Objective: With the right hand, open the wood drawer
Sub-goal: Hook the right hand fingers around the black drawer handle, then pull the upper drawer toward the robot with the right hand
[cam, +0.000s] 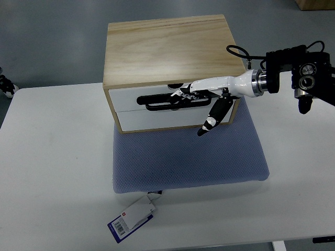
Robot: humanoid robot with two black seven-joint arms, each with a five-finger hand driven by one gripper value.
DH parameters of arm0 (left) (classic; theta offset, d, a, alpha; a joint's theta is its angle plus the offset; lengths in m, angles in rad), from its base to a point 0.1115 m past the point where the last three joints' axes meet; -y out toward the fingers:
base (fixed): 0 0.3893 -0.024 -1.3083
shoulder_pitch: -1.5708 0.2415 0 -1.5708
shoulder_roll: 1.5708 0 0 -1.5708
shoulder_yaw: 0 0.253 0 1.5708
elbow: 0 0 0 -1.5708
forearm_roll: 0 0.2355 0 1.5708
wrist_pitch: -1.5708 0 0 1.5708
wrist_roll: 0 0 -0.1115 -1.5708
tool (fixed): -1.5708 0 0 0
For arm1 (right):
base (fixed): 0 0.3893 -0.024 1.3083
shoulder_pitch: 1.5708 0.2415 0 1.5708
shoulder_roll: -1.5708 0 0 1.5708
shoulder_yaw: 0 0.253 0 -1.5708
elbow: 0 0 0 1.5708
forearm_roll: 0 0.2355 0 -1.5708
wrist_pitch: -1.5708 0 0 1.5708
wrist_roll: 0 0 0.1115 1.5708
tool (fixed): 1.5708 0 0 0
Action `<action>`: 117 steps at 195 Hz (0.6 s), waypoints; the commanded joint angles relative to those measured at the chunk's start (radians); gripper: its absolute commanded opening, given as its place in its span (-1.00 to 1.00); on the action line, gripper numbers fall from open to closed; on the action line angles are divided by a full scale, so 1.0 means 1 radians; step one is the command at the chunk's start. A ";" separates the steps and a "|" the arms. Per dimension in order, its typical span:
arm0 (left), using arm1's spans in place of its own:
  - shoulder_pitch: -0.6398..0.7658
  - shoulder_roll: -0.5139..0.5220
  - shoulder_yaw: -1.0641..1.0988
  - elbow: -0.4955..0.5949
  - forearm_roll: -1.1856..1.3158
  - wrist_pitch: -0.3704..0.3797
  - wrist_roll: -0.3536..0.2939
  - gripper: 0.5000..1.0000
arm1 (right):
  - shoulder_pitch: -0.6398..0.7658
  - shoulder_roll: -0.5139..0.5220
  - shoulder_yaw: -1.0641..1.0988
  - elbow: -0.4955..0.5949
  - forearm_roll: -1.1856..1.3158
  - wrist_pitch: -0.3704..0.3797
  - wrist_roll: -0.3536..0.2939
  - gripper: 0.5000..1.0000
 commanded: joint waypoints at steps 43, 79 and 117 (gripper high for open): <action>0.000 0.000 0.000 0.000 0.000 -0.001 0.000 1.00 | -0.005 -0.055 0.000 0.084 0.007 0.000 -0.015 0.75; 0.000 0.000 0.000 -0.001 0.000 -0.001 0.000 1.00 | -0.005 -0.083 -0.015 0.133 0.009 0.000 -0.021 0.75; 0.000 0.000 0.000 0.000 0.000 -0.001 0.000 1.00 | -0.005 -0.100 -0.035 0.145 0.073 0.000 -0.098 0.75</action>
